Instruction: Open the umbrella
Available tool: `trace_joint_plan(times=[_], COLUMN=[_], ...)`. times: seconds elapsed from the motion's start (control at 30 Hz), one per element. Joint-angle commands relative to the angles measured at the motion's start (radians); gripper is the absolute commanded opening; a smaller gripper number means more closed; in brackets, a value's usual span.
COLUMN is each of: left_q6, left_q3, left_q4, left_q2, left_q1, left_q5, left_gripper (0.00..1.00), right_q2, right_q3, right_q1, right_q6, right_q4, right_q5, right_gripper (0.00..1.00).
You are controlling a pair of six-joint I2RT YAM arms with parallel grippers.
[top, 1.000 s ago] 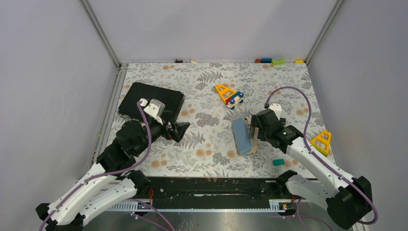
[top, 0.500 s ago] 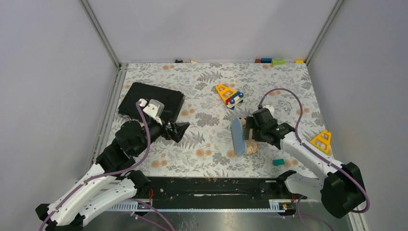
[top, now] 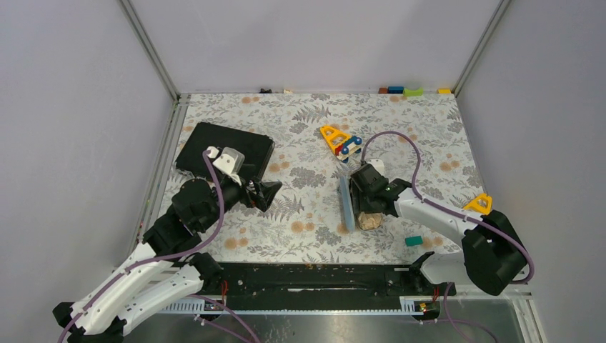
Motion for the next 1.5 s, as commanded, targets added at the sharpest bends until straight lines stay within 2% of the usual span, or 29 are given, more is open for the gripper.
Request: trace_joint_plan(times=[0.0,0.23,0.4,0.53,0.8,0.83,0.9,0.93,1.03,1.17,1.33,1.47], left_q6=[-0.007,-0.007,-0.008,-0.009,-0.009,-0.009,-0.009,-0.011,-0.011,-0.015,-0.016,-0.015], left_q3=[0.038,0.038,0.039,0.038,0.039,0.039,0.038,0.038,0.038,0.04,0.039,0.031], left_q4=[0.031,0.029,0.03,0.029,0.029,0.029,0.029,0.029,0.029,0.03,0.037,0.061], left_q2=[0.011,0.011,0.012,0.011,0.0,0.0,-0.001,0.0,0.0,0.0,-0.006,-0.007], left_q1=[0.004,0.005,0.004,0.005,0.005,0.005,0.005,0.005,0.005,0.005,0.004,0.005], left_q5=[-0.008,-0.01,-0.009,-0.005,-0.008,-0.007,-0.007,-0.007,-0.003,0.009,0.029,0.112], left_gripper=[0.99,0.99,0.99,0.99,0.99,0.99,0.99,0.99,0.99,0.99,0.99,0.99], right_q2=[0.019,0.094,0.089,0.108,0.141,0.14,0.116,0.09,-0.014,-0.156,-0.272,-0.365], right_q3=[0.02,0.018,0.014,0.018,0.029,0.028,0.022,0.015,0.01,0.032,0.078,0.053], right_q1=[0.016,0.017,0.017,0.016,0.018,0.018,0.018,0.018,0.018,0.017,0.019,0.026], right_q6=[0.007,0.009,0.005,0.001,0.007,0.007,0.004,0.003,-0.021,-0.079,-0.152,-0.21], right_q4=[-0.036,-0.017,-0.018,-0.017,-0.014,-0.013,-0.007,-0.001,0.003,-0.003,-0.053,-0.001], right_q5=[0.033,0.009,0.017,0.03,0.011,0.008,0.011,0.011,0.011,0.011,0.033,-0.031], right_gripper=[0.7,0.72,0.64,0.7,0.69,0.62,0.39,0.31,0.24,0.02,0.0,0.0])
